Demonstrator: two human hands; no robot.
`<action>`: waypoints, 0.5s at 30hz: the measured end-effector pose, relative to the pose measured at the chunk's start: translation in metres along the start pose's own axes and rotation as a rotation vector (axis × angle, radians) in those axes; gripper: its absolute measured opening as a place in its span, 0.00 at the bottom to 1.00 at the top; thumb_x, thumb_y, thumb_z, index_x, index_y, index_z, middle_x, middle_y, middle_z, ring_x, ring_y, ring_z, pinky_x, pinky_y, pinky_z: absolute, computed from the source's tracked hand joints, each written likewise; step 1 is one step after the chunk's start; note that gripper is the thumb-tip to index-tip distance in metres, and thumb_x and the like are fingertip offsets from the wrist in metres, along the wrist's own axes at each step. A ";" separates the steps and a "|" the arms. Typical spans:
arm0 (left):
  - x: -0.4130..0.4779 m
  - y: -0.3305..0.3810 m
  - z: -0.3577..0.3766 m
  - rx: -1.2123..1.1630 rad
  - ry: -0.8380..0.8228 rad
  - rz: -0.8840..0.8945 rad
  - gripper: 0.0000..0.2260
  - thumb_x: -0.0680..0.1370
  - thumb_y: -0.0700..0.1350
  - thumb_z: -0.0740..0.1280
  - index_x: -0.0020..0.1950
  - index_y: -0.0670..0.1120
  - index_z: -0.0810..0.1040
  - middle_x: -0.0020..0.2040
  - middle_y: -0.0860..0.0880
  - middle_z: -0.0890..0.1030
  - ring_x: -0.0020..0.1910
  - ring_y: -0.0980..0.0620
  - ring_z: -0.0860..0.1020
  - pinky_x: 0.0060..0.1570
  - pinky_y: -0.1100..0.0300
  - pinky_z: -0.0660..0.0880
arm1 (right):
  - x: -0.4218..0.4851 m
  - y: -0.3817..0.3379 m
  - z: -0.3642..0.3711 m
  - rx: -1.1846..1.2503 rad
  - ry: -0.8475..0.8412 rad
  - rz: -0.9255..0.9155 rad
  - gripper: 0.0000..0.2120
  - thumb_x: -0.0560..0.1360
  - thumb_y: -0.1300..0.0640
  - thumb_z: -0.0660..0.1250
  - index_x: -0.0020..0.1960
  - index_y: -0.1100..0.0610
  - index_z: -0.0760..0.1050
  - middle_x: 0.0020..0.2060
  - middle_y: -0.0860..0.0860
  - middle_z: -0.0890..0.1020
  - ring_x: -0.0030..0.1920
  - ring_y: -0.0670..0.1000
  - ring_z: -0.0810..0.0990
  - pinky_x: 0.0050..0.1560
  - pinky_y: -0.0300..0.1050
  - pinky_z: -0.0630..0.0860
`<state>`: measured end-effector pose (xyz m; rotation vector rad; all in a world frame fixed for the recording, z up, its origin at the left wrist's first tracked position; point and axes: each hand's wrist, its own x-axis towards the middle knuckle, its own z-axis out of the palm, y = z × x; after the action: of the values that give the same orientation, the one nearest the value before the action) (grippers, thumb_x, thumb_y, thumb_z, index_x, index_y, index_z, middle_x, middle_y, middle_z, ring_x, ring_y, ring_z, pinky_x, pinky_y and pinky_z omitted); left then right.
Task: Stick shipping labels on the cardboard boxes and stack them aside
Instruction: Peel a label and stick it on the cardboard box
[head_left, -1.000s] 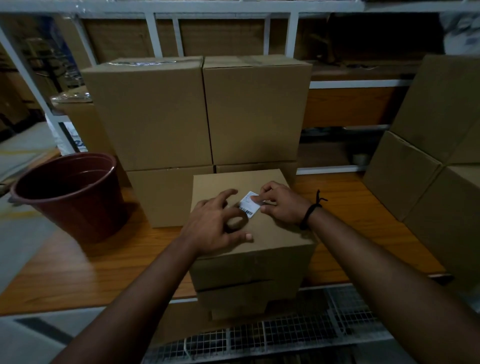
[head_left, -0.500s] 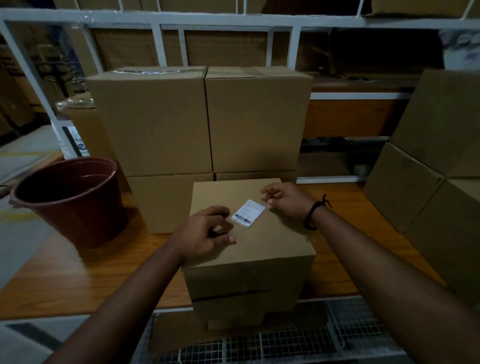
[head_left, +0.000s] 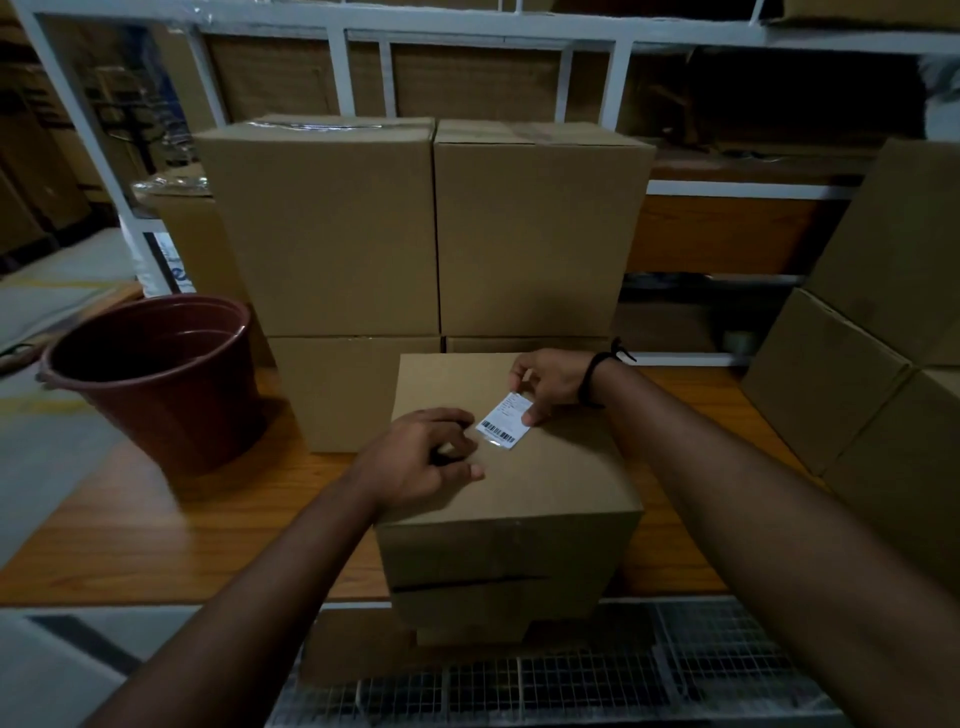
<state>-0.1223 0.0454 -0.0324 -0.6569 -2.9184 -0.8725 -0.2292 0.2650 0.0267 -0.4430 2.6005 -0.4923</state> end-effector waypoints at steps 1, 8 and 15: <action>0.000 -0.001 0.000 -0.006 -0.002 -0.001 0.11 0.76 0.56 0.70 0.54 0.53 0.81 0.72 0.55 0.71 0.68 0.54 0.69 0.62 0.51 0.74 | 0.001 -0.001 0.000 -0.011 0.004 0.012 0.23 0.68 0.58 0.78 0.59 0.52 0.73 0.53 0.49 0.78 0.55 0.51 0.77 0.58 0.49 0.78; 0.000 -0.004 0.002 -0.017 -0.009 0.003 0.13 0.74 0.61 0.67 0.53 0.55 0.81 0.72 0.56 0.71 0.67 0.55 0.71 0.60 0.49 0.75 | -0.001 0.000 0.002 -0.017 0.021 0.009 0.23 0.68 0.58 0.78 0.59 0.51 0.73 0.53 0.48 0.77 0.56 0.51 0.76 0.58 0.50 0.77; 0.000 -0.006 0.004 -0.016 0.008 0.009 0.13 0.75 0.60 0.69 0.54 0.54 0.81 0.71 0.56 0.71 0.66 0.56 0.71 0.60 0.52 0.75 | -0.006 0.006 0.008 0.029 0.080 -0.047 0.21 0.68 0.59 0.78 0.57 0.52 0.75 0.43 0.48 0.78 0.48 0.51 0.79 0.44 0.44 0.76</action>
<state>-0.1240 0.0430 -0.0385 -0.6649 -2.9018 -0.8968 -0.2213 0.2705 0.0200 -0.4848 2.6614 -0.5740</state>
